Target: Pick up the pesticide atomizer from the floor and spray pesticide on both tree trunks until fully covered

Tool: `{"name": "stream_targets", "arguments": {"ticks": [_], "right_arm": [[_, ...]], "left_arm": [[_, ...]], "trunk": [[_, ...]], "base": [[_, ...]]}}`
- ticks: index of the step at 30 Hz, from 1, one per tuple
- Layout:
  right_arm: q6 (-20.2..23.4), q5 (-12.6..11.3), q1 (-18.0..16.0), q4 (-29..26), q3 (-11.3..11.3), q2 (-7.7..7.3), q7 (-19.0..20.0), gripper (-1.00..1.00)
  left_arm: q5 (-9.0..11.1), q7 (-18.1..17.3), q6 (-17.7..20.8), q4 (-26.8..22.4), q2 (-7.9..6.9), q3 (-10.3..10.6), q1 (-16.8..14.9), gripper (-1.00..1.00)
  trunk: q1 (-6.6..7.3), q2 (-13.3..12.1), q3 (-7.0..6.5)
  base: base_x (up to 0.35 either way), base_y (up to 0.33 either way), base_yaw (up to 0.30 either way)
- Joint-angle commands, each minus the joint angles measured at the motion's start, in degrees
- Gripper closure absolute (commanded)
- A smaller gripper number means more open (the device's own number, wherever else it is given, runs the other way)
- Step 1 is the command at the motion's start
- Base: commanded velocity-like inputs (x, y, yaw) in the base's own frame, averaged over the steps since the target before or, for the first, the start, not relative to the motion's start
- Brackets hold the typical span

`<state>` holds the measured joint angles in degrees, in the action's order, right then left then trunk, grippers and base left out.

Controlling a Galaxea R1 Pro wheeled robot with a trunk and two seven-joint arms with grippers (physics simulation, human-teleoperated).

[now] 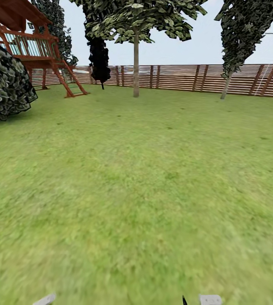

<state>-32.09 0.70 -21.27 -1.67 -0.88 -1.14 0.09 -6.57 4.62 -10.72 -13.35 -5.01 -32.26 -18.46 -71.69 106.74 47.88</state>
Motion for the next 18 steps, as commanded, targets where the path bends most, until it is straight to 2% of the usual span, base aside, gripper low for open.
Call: {"name": "stream_targets", "arguments": {"ticks": [1,18], "right_arm": [[0.0,0.0,0.0,0.0,0.0,-0.03,0.0,-1.0],[0.0,0.0,0.0,0.0,0.0,0.0,0.0,-1.0]], "left_arm": [[0.0,0.0,0.0,0.0,0.0,0.0,0.0,1.0],[0.1,0.0,0.0,0.0,0.0,0.0,0.0,1.0]], "trunk": [[0.0,0.0,0.0],[0.0,0.0,0.0]], "base": [[0.341,0.0,0.0],[0.341,0.0,0.0]]}}
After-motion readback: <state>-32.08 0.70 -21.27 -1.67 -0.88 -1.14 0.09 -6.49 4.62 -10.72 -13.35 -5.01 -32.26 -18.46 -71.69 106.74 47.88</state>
